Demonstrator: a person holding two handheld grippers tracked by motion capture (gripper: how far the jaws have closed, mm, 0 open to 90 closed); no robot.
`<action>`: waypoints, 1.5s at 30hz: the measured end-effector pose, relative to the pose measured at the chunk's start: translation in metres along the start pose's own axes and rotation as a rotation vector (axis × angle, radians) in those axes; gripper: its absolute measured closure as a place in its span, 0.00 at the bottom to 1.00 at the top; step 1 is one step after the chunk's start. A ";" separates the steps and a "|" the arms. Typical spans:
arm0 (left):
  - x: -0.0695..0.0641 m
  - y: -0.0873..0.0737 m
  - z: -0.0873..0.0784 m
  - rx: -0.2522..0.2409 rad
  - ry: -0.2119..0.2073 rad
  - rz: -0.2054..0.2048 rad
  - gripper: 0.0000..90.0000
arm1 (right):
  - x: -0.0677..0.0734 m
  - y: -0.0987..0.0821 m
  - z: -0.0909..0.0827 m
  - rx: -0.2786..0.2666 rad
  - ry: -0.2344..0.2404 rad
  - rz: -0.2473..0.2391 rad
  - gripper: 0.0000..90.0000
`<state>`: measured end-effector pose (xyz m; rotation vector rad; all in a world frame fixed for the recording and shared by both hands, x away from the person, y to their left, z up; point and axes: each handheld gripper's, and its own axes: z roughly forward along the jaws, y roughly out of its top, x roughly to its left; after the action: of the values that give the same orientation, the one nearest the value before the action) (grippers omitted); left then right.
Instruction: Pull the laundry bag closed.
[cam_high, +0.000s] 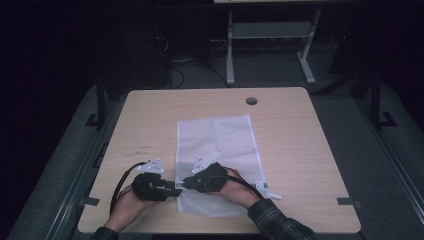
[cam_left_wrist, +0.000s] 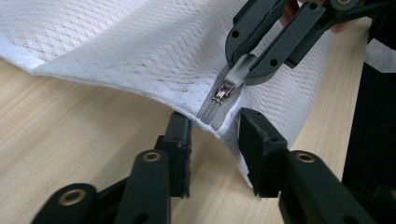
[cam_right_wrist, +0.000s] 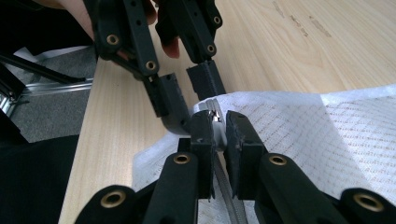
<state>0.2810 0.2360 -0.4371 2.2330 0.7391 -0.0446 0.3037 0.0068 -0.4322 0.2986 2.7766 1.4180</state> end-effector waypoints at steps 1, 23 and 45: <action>0.000 0.000 0.000 0.001 0.000 -0.003 0.79 | 0.000 0.000 0.000 0.001 0.000 0.001 0.91; -0.002 0.005 -0.003 0.030 0.003 -0.019 0.96 | 0.001 -0.003 -0.001 0.038 0.000 -0.031 0.91; -0.001 0.005 -0.007 0.020 0.006 -0.033 0.97 | -0.003 -0.011 -0.009 0.056 -0.009 -0.026 0.91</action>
<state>0.2817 0.2380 -0.4289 2.2405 0.7813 -0.0617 0.3039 -0.0071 -0.4358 0.2679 2.8061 1.3321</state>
